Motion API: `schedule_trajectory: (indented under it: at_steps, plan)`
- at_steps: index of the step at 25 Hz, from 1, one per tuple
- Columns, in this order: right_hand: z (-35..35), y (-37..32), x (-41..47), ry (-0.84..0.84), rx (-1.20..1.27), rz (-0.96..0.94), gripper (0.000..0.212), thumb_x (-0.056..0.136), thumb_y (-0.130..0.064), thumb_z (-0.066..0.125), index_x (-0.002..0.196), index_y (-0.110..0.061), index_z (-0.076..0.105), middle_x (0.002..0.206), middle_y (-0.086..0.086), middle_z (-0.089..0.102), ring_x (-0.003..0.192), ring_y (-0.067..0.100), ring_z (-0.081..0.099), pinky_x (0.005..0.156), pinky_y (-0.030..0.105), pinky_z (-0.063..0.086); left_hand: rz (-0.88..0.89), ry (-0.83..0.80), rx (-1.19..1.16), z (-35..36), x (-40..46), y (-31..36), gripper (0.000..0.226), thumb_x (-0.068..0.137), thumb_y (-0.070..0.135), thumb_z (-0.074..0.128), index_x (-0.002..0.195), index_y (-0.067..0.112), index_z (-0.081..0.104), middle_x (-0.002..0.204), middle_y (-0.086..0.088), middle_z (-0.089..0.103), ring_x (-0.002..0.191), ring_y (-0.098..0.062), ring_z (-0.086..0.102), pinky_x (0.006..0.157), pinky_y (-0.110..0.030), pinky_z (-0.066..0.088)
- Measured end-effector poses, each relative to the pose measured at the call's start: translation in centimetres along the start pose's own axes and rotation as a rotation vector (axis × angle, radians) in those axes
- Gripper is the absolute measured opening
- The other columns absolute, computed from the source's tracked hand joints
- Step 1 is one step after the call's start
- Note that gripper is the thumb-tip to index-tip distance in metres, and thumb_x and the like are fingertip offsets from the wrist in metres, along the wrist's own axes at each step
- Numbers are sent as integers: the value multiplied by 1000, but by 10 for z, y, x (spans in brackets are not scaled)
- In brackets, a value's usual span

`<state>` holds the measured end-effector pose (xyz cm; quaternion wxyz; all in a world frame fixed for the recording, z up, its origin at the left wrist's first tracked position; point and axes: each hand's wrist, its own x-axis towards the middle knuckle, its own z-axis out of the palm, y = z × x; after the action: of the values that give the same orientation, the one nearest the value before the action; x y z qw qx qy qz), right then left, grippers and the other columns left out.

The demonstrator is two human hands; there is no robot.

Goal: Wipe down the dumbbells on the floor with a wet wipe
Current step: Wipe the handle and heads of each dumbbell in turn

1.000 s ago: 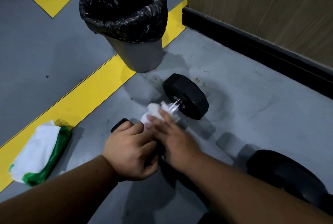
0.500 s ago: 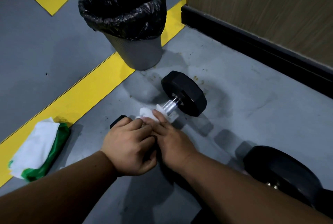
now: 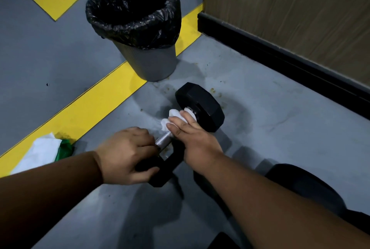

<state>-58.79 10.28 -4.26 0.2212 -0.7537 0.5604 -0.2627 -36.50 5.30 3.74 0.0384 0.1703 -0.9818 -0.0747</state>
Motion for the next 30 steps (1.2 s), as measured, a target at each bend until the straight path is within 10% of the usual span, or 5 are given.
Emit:
schedule_trajectory:
  at_steps: [11,17,22,27,30]
  plan:
    - [43,-15,-14,-158,43,-95,66,99,-19,55,156,-41,30,169,-13,15,156,10,8,116,31,37,-88,189,2,15,-3,8,33,89,35,51,77,10,69,74,-9,55,62,-32,46,58,-35,37]
    - [11,10,13,55,-8,116,84,74,10,56,146,-31,47,162,-12,30,156,13,12,110,44,45,-105,212,-15,15,-1,6,33,89,35,54,69,9,61,70,-10,50,60,-33,43,55,-38,36]
    - [45,-17,-18,-125,17,-106,67,97,-23,50,156,-40,24,168,-18,10,157,12,-2,109,44,46,-85,211,-7,15,-2,8,32,89,36,52,76,11,67,73,-8,53,61,-32,45,57,-36,38]
    - [12,17,7,69,7,4,87,73,14,50,148,-29,48,161,-9,36,155,17,18,114,44,41,-100,214,11,15,-2,8,36,90,37,52,68,10,60,70,-10,50,60,-32,42,55,-37,36]
    - [23,-1,-2,75,-44,19,80,75,5,52,149,-26,46,162,-9,33,156,20,11,108,45,47,-97,214,16,17,-2,10,34,90,36,54,66,12,58,70,-9,50,60,-31,42,56,-36,36]
